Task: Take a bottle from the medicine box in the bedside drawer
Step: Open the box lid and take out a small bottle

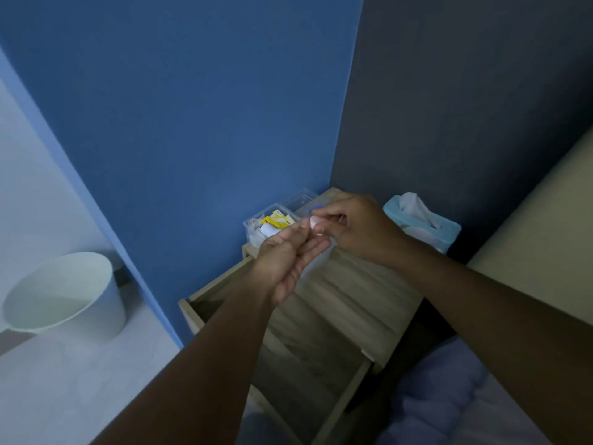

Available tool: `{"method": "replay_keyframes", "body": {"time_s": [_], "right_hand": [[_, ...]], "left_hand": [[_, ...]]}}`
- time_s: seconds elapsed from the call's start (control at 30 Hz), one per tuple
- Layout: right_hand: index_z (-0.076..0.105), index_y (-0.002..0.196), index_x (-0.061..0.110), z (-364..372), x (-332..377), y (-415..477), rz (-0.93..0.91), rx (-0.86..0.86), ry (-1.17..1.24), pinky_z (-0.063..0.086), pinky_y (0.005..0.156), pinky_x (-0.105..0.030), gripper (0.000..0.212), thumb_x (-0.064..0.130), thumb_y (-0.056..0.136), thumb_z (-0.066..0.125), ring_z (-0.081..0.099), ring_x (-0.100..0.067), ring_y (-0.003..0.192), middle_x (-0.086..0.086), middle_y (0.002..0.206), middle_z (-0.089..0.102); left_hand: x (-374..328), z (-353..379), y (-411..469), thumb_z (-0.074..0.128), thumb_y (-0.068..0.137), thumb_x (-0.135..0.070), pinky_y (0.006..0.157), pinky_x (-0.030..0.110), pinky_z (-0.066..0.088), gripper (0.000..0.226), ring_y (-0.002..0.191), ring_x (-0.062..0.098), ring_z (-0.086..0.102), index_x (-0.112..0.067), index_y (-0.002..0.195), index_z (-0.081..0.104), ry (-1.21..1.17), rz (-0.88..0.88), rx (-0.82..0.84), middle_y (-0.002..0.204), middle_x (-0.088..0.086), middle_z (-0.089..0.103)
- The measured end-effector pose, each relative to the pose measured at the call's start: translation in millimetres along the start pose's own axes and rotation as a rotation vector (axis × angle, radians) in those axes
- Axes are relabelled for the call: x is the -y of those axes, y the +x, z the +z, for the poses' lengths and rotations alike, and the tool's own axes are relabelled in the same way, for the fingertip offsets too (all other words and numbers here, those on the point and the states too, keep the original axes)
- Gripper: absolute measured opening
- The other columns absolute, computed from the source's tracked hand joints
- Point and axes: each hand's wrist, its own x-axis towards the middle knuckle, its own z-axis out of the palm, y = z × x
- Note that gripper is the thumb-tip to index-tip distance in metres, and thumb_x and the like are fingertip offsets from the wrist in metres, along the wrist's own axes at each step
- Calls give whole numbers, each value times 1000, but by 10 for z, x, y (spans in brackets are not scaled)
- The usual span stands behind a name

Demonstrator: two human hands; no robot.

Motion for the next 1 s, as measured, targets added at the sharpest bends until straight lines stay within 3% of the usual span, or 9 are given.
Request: {"method": "replay_keyframes", "body": {"time_s": [0.2, 0.37, 0.47, 0.6, 0.67, 0.73, 0.8, 0.9, 1.0], "right_hand": [[81, 93, 10, -187, 144, -252, -46, -68, 49, 52, 72, -33, 15, 20, 86, 73, 64, -15, 77, -8, 83, 70], [77, 112, 10, -365, 196, -362, -90, 65, 261, 51, 88, -15, 28, 13, 84, 75, 68, -4, 104, -2, 112, 75], [69, 127, 23, -464, 221, -363, 107, 102, 312, 48, 94, -21, 49, 34, 80, 79, 60, 5, 116, 11, 128, 68], [80, 96, 26, -497, 274, -387, 167, 33, -64, 55, 74, -31, 59, 74, 67, 63, 65, -3, 77, 6, 85, 73], [81, 90, 22, -494, 266, -413, 89, 86, -82, 54, 73, -31, 48, 65, 76, 66, 69, -5, 76, 3, 80, 77], [80, 105, 22, -505, 218, -422, 20, 142, 13, 50, 79, -22, 28, 39, 83, 75, 68, 3, 88, 10, 92, 78], [72, 124, 20, -522, 175, -427, -3, 213, 107, 49, 93, -24, 44, 23, 81, 81, 63, 6, 109, 10, 116, 73], [66, 131, 22, -480, 171, -450, 105, 204, 81, 48, 99, -22, 64, 41, 73, 85, 60, -2, 121, 7, 131, 67], [79, 103, 16, -426, 182, -460, 136, 140, -44, 54, 78, -29, 50, 59, 77, 73, 69, -11, 92, -5, 98, 78]], "left_hand": [[42, 240, -252, 58, 95, -17, 79, 33, 61, 29, 92, 26, 75, 11, 101, 66, -124, -32, 3, 101, 25, 73], [137, 284, -368, 55, 96, -17, 81, 33, 61, 26, 87, 23, 75, 6, 102, 65, -170, -17, -9, 97, 20, 75], [150, 336, -419, 56, 96, -17, 88, 37, 58, 26, 100, 26, 72, 6, 102, 65, -188, -14, -15, 108, 22, 72], [201, 369, -455, 54, 97, -14, 94, 39, 55, 34, 120, 33, 62, 13, 118, 59, -172, -22, 4, 126, 27, 63], [228, 376, -461, 54, 97, -18, 97, 38, 53, 42, 121, 30, 61, 15, 123, 55, -142, -26, 9, 127, 26, 63], [251, 364, -468, 55, 96, -20, 87, 34, 59, 34, 104, 25, 69, 10, 111, 62, -137, -23, -18, 113, 22, 69], [278, 328, -450, 54, 97, -18, 78, 32, 62, 28, 89, 22, 74, 6, 100, 66, -147, -20, -32, 99, 19, 74], [312, 290, -425, 56, 95, -19, 81, 32, 61, 36, 100, 25, 71, 12, 112, 61, -132, -23, -45, 112, 25, 69], [349, 266, -406, 57, 95, -19, 83, 32, 60, 37, 105, 27, 71, 14, 112, 61, -120, -50, 12, 117, 27, 68]]}}
